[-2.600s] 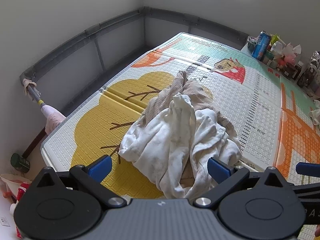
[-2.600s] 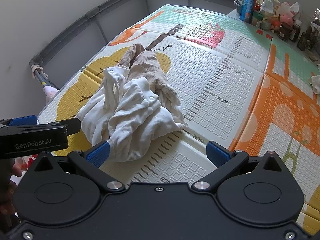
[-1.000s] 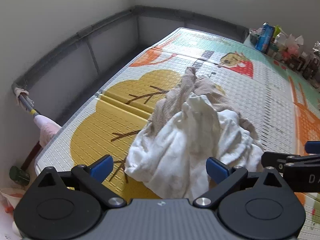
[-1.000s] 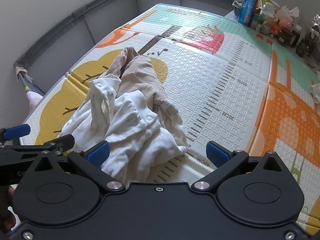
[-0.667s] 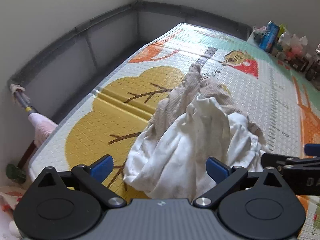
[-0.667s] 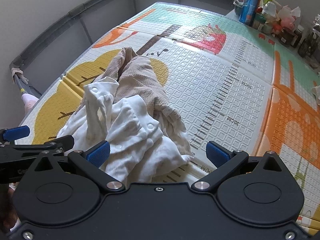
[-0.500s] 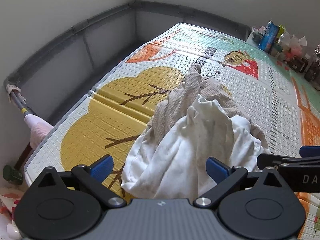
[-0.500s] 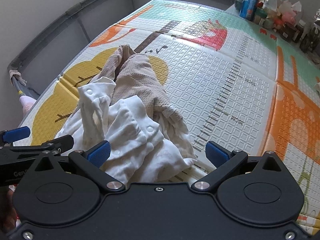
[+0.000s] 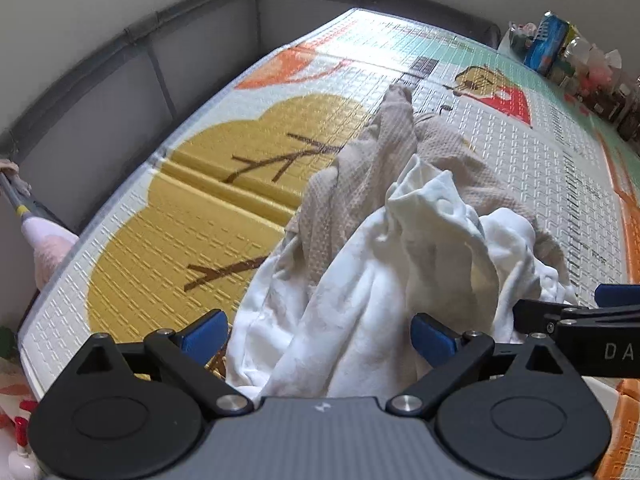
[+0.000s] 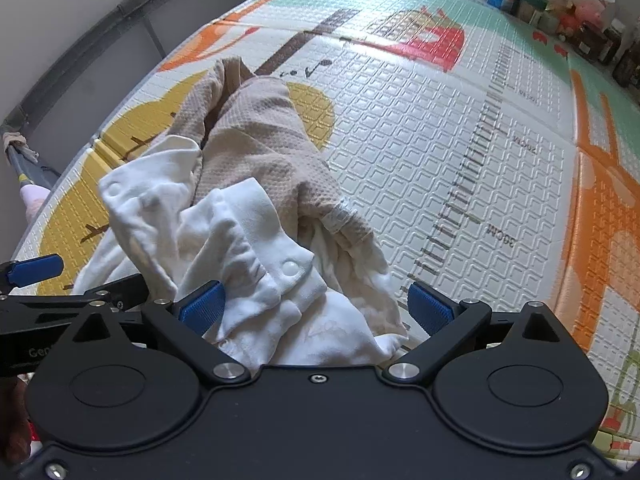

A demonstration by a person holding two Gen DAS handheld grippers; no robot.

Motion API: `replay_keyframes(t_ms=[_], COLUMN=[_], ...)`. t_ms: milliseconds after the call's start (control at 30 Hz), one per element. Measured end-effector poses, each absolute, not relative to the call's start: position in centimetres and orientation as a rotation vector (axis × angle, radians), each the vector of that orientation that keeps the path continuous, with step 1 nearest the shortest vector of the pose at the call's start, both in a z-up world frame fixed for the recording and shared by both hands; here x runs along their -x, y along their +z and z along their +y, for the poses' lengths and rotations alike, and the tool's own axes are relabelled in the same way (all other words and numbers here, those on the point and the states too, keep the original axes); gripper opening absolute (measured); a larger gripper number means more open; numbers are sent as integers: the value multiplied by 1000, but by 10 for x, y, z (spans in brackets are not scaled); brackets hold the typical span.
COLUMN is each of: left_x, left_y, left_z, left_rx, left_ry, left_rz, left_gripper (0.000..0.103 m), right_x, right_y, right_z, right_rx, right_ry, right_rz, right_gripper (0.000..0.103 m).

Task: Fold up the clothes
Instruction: 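Lower both grippers onto the white garment and close them on its fabric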

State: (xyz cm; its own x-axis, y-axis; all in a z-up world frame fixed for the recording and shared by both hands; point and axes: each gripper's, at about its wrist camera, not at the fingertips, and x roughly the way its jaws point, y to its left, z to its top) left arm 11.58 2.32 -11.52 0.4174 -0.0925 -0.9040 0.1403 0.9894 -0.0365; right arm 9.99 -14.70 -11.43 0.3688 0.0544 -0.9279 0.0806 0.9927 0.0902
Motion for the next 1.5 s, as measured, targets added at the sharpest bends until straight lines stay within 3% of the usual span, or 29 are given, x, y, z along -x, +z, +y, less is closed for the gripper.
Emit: replay_keyframes(t_ms=[333,633,767,900,1067,1300,1500], left_x=[-121,-117,-114,-111,-108,-103,-95], left_y=[-130,-132,-128,-123,-119,-110,-96], left_z=[33,31,25,16,10,9,5], left_rx=[28,34,27,-16,-46,-48,-55], left_ry=[-164,-214,-247,-265,-272,-284,-317], left_rz=[1165,1145,1137,1127,1118,1099,1078], left_gripper=[102,84,62,45,27,18,17], right_x=[-101,-99,-98,-98,-97,-90,-83], right_y=[-135,-139,-137,-134,-132,-124,-111], right_z=[-154,-150,-146,-142,-140,-141,-147], right_rx=[-222,-207,-198,-194,-198,-195,-198], right_ry=[-30,-11,4,25,35,53,45], right_rz=[1239,1232,1230,1233,1238,1223,1213], right_gripper=[98,90,76,51,37,24,23])
